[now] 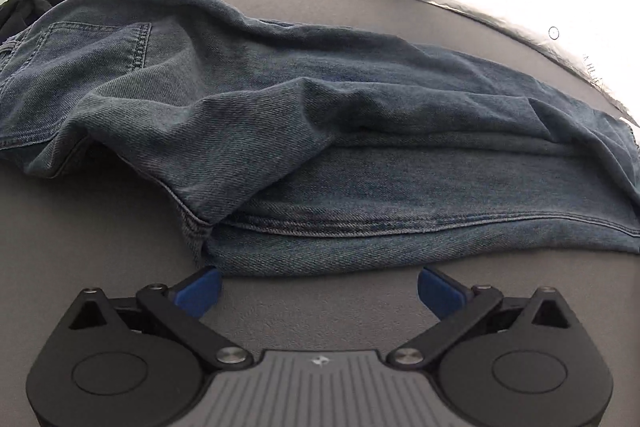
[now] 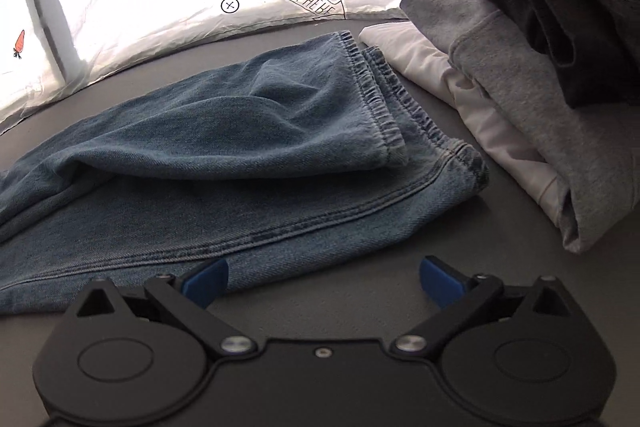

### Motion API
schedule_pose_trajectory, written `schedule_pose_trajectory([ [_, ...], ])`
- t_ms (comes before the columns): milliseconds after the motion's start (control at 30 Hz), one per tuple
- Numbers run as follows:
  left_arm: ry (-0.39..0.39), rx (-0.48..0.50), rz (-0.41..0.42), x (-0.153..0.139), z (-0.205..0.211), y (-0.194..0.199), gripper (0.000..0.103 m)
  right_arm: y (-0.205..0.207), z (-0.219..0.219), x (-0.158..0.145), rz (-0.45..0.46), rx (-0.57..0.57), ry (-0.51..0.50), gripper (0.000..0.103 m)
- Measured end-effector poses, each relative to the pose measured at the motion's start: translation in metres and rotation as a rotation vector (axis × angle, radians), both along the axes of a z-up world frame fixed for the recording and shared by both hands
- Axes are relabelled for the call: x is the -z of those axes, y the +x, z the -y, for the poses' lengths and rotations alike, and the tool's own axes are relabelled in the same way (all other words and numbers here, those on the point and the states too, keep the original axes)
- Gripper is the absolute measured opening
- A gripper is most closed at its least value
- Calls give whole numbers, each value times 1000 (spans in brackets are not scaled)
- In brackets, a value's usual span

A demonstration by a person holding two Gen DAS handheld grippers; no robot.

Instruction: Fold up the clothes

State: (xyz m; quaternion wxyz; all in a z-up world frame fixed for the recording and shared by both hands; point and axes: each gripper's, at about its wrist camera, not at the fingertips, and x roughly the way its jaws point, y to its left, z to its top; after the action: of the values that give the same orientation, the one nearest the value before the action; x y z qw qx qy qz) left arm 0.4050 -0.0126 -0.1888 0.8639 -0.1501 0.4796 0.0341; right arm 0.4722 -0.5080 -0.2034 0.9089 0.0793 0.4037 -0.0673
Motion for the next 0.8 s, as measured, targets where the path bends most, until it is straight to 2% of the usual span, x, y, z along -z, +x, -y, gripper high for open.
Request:
schedule_pose_trajectory([
  [67, -76, -57, 41, -12, -10, -4, 103, -7, 4, -8, 54, 56, 82, 103],
  [200, -130, -190, 87, -27, -30, -3, 103, -15, 15, -14, 168, 185, 337, 103],
  [367, -206, -377, 59, -23, -66, 2, 103, -17, 44, 13, 257, 427, 786, 103],
  [433, -229, -432, 47, -21, -79, 1, 103, -17, 54, 26, 298, 525, 921, 103],
  [500, -233, -457, 45, -19, -86, 1, 103, -17, 62, 33, 331, 572, 1003, 103],
  [567, -220, -471, 31, -16, -89, 3, 103, -9, 65, 35, 316, 568, 1025, 103],
  [600, -215, -475, 22, -14, -89, 4, 103, -3, 66, 35, 279, 561, 1007, 103],
  [667, -212, -480, 6, -10, -90, 7, 102, 6, 65, 31, 260, 533, 963, 100],
  [700, -210, -483, -2, -8, -90, 9, 101, 11, 65, 28, 257, 519, 941, 85],
  [733, -210, -482, -5, -6, -90, 10, 100, 15, 64, 28, 244, 517, 930, 61],
  [767, -207, -478, -7, -5, -89, 11, 97, 19, 64, 28, 230, 517, 920, 54],
  [800, -201, -472, -11, -5, -88, 12, 96, 23, 64, 27, 216, 517, 911, 53],
])
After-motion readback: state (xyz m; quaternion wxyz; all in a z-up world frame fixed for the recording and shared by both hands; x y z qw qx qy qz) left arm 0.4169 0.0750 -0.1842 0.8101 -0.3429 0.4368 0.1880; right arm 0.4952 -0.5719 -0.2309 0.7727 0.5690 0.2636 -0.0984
